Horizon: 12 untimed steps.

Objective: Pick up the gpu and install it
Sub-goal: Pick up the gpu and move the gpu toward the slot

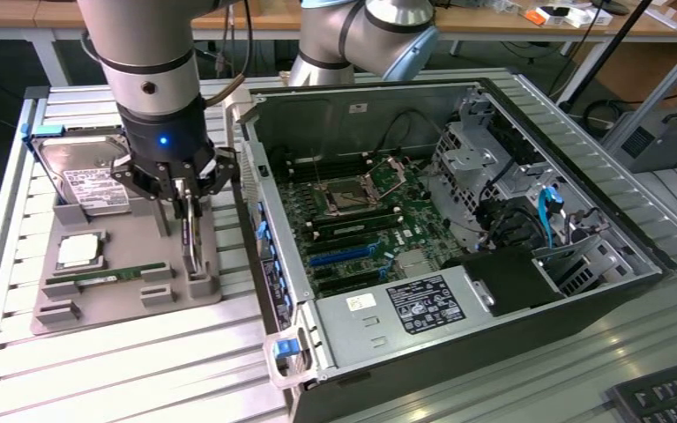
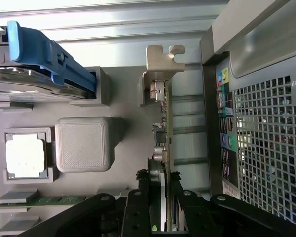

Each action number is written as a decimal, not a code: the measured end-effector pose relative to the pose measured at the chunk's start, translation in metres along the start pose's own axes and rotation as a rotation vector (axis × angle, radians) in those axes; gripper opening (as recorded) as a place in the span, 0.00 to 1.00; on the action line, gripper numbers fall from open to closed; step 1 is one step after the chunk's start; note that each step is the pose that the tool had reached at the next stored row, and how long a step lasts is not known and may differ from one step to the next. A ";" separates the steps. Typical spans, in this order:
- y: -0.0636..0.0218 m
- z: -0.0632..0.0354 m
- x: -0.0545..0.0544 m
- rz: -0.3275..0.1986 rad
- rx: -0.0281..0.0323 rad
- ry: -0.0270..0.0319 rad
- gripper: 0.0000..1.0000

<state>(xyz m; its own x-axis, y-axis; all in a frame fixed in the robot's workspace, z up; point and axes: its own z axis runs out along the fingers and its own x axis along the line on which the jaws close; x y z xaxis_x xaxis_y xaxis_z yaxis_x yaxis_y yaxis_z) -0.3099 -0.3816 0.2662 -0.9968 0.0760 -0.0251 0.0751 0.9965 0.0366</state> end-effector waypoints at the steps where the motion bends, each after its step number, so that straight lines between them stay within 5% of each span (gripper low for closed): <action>1: 0.0000 -0.0003 0.000 0.000 -0.0001 -0.0001 0.27; 12: 0.0003 -0.0077 0.000 0.000 -0.0001 -0.0001 0.27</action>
<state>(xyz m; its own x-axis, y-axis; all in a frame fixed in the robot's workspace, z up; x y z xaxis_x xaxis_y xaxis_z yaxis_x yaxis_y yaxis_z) -0.3099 -0.3816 0.2739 -0.9968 0.0761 -0.0251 0.0751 0.9965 0.0367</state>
